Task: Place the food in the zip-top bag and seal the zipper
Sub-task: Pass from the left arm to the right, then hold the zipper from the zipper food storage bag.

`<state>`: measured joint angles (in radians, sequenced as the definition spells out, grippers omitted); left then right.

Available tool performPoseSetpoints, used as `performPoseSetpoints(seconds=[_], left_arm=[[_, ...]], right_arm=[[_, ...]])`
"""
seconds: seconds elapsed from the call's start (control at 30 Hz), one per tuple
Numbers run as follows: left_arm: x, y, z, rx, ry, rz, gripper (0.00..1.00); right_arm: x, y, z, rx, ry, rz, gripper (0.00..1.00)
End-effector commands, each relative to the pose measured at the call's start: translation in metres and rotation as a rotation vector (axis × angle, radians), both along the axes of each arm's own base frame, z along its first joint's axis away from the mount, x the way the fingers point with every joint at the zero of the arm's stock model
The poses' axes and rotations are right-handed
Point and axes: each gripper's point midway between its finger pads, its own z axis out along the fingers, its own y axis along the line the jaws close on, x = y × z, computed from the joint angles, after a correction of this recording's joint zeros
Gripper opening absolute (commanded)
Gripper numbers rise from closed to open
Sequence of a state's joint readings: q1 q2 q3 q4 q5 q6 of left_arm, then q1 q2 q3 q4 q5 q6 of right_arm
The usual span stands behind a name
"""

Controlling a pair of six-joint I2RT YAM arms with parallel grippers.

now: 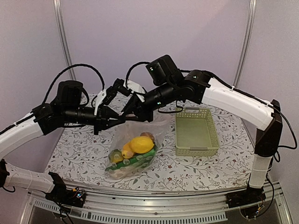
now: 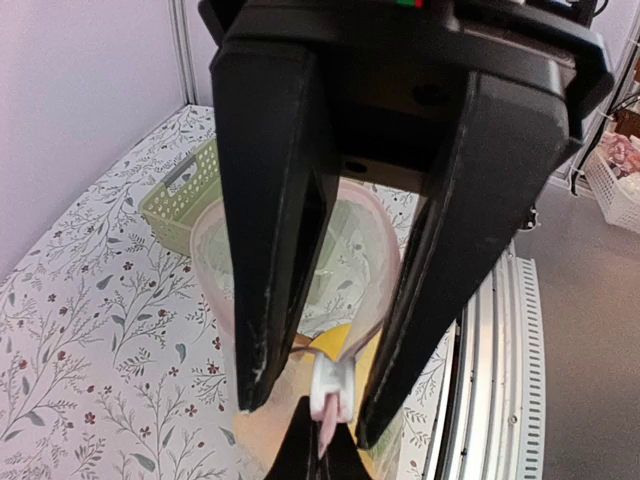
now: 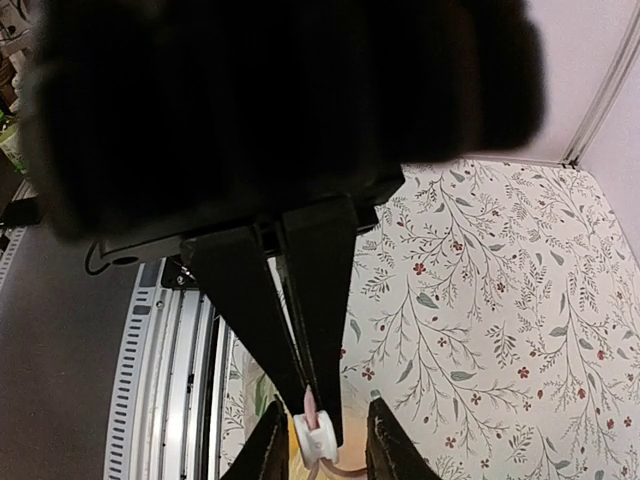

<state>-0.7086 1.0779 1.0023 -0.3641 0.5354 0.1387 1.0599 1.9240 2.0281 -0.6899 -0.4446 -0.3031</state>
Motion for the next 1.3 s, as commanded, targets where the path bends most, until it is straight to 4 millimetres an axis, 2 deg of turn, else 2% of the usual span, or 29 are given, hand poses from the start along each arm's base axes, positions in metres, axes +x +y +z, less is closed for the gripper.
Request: performPoseSetpoints(seconds=[0.0, 0.07, 0.33, 0.4, 0.47, 0.6, 0.67, 0.83, 1.0, 1.27], left_arm=[[0.001, 0.006, 0.007, -0.014, -0.039, 0.021, 0.00], [0.002, 0.007, 0.007, -0.018, -0.041, 0.034, 0.00], [0.003, 0.008, 0.008, -0.042, -0.036, 0.050, 0.00], [0.006, 0.008, 0.009, -0.046, -0.029, 0.064, 0.05], [0.008, 0.006, 0.013, -0.053, -0.032, 0.068, 0.15], [0.010, 0.004, 0.024, -0.081, -0.054, 0.067, 0.17], [0.011, 0.003, 0.026, -0.085, -0.063, 0.061, 0.15], [0.014, -0.001, 0.028, -0.078, -0.072, 0.052, 0.00], [0.018, 0.003, 0.030, -0.071, -0.096, 0.082, 0.00], [0.022, 0.015, 0.032, -0.043, -0.136, 0.128, 0.00]], right_arm=[[-0.013, 0.002, 0.007, 0.015, 0.037, 0.047, 0.23], [-0.013, 0.000, 0.006, 0.008, 0.039, 0.042, 0.17], [-0.009, -0.002, 0.002, -0.009, 0.038, 0.012, 0.06], [-0.009, -0.003, 0.003, -0.012, 0.038, 0.012, 0.05], [-0.009, -0.005, 0.004, -0.014, 0.032, 0.008, 0.06], [-0.009, -0.007, 0.005, -0.021, 0.024, 0.000, 0.06], [-0.009, -0.007, 0.007, -0.018, 0.021, 0.000, 0.07], [-0.006, -0.007, 0.008, -0.020, 0.013, -0.013, 0.08], [0.001, -0.014, -0.005, -0.058, 0.021, -0.047, 0.08], [0.033, -0.044, -0.019, -0.112, 0.049, -0.129, 0.08]])
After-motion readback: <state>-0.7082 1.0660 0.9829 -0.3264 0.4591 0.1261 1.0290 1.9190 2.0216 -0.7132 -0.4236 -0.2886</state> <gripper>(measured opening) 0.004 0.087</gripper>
